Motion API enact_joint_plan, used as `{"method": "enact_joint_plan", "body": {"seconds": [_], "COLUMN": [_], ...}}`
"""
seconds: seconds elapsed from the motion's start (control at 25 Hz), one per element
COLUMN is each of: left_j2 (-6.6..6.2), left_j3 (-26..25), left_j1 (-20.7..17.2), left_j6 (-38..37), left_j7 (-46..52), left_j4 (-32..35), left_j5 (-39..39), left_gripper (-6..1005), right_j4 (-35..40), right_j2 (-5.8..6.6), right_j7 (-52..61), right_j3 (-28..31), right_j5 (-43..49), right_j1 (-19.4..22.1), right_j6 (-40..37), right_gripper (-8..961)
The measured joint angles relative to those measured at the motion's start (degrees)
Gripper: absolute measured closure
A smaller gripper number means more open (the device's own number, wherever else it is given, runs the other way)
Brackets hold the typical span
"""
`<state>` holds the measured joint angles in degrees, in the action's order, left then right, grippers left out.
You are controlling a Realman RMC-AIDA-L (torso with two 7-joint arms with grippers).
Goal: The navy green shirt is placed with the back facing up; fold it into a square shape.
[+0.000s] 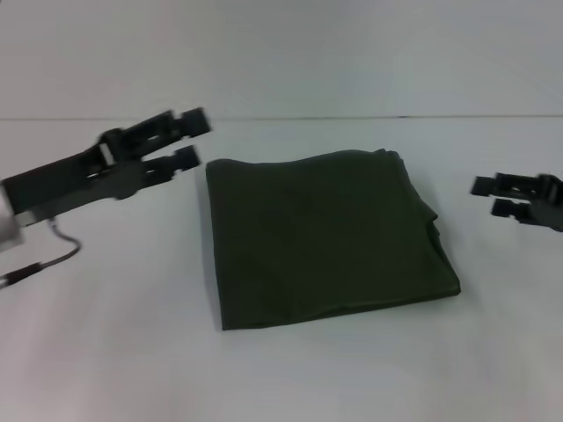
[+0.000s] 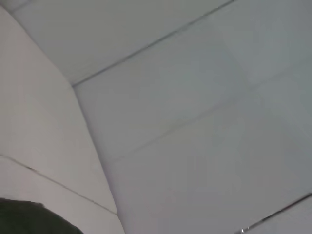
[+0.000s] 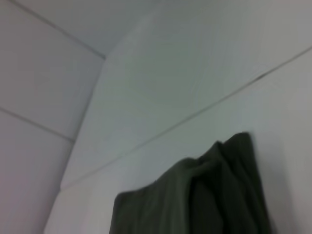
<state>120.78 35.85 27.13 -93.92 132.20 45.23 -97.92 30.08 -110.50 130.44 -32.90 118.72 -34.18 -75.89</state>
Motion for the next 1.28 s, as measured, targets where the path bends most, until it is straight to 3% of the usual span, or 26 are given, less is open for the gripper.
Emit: {"method": "enact_joint_plan", "body": {"seconds": [0.16,0.24,0.52,1.0,1.28], "left_j2": [-0.39,-0.4,-0.43,0.3,0.58], "left_j3": [-3.3,-4.3,-4.8,-4.4,-4.5], "left_j1": [-2.3,-2.8,-2.9,-1.5,-1.6], "left_j6": [-3.1,-3.7,-4.5,-3.8,-3.3], "left_j7": [-0.5,-0.8,-1.6,-1.9,-2.0], "left_j4": [0.4,0.4,0.5,0.0,-0.1], "left_j5": [0.0,0.0,0.1,-0.3,0.0], "left_gripper": [52,51,50,51,51], "right_j4": [-0.2,-0.3,-0.6,-1.7,-3.7], "right_j2": [0.85,0.86,-0.67,-4.28,-4.51], "right_j7": [7.2,10.5,19.3,19.1,19.0], "right_j3": [-2.4,-3.4,-9.1,-11.3,-11.8], "right_j5": [6.8,10.0,19.7,21.4,21.7], "right_j1": [-6.2,-9.3,-15.6,-17.1,-17.2], "right_j6": [0.5,0.6,4.9,10.5,13.1], "right_gripper": [194,194,194,223,268]}}
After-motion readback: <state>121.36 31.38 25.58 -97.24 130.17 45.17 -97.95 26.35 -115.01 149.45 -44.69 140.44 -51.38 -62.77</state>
